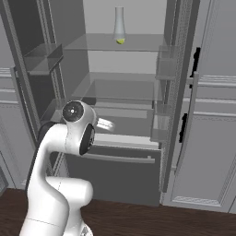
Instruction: Grab a lemon wedge from the fridge and one ice cube from the ice bowl, and put them in the glass of lemonade.
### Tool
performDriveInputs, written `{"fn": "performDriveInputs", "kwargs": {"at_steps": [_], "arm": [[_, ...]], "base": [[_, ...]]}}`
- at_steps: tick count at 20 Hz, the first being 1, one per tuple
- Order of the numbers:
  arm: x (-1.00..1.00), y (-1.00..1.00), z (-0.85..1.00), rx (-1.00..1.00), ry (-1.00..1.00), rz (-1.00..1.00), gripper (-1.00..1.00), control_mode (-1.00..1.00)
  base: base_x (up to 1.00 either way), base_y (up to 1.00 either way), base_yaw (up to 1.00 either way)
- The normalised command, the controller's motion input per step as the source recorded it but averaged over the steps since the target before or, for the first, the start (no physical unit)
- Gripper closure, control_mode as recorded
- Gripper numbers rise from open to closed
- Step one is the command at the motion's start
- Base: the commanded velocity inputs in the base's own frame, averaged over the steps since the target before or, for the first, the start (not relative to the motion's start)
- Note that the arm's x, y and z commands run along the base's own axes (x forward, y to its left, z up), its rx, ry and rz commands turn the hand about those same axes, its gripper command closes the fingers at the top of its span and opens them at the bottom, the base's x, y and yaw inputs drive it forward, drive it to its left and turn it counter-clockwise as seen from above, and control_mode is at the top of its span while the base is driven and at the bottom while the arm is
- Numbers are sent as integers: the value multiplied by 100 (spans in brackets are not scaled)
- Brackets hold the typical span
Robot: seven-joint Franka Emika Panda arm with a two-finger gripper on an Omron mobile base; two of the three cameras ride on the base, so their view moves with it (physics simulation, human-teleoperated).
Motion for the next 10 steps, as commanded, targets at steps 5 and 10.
{"fn": "performDriveInputs", "kwargs": {"at_steps": [5,10], "arm": [[0,0,0,0,0,0,-100,100],[0,0,0,0,0,0,-100,100]], "base": [[26,4,3],[50,-2,0]]}}
